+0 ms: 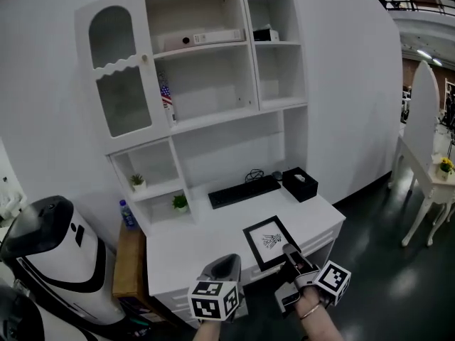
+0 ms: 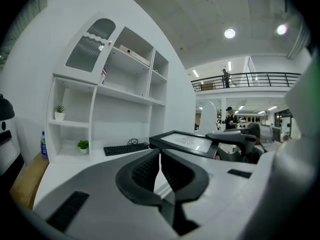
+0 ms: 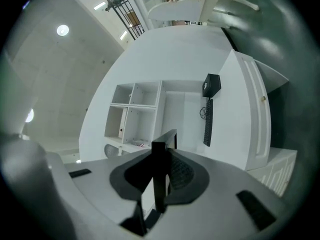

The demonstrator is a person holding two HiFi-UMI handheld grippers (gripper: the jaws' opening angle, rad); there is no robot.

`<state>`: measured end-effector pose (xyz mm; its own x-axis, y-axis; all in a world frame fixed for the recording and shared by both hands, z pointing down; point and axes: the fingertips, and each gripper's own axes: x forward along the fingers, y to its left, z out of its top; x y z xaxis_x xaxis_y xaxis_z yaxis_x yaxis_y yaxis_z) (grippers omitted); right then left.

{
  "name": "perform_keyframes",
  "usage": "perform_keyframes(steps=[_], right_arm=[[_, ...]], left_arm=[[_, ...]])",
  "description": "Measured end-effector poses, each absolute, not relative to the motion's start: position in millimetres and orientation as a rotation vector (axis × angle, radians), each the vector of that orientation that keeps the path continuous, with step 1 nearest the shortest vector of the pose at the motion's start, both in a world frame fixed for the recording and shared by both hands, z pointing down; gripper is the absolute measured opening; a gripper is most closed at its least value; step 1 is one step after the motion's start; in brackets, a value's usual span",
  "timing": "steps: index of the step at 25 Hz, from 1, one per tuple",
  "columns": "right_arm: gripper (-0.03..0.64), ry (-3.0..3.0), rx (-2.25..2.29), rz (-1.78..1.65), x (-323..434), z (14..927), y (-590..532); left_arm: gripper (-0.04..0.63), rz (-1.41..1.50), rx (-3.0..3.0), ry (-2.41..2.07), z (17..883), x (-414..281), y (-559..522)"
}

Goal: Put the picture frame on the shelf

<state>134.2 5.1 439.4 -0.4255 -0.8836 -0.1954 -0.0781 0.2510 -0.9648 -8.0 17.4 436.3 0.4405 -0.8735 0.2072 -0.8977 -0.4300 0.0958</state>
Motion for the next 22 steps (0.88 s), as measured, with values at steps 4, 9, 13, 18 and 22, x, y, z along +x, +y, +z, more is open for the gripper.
perform_keyframes(steps=[4,9,13,18,22], right_arm=[[0.055,1.715,-0.867,-1.279,126,432,-20],[0.055,1.676,-0.828,-1.307,118,423,-65],[0.055,1.675,-0.817,-1.288,107,407,-111],[0.055,1.67,-0.81,-1.279,93,384,-167],[0.055,1.66,-0.783,-1.263,82,357,-205]], left_arm=[[0.02,0.197,2.502,-1.568,432,-12,-6],[0.02,0.161,2.526,-1.584,417,-22,-55],[0.02,0.135,2.554,-1.581,403,-35,-104],[0.02,0.119,2.584,-1.567,386,-50,-164],[0.02,0.105,2.629,-1.545,363,-57,-204]])
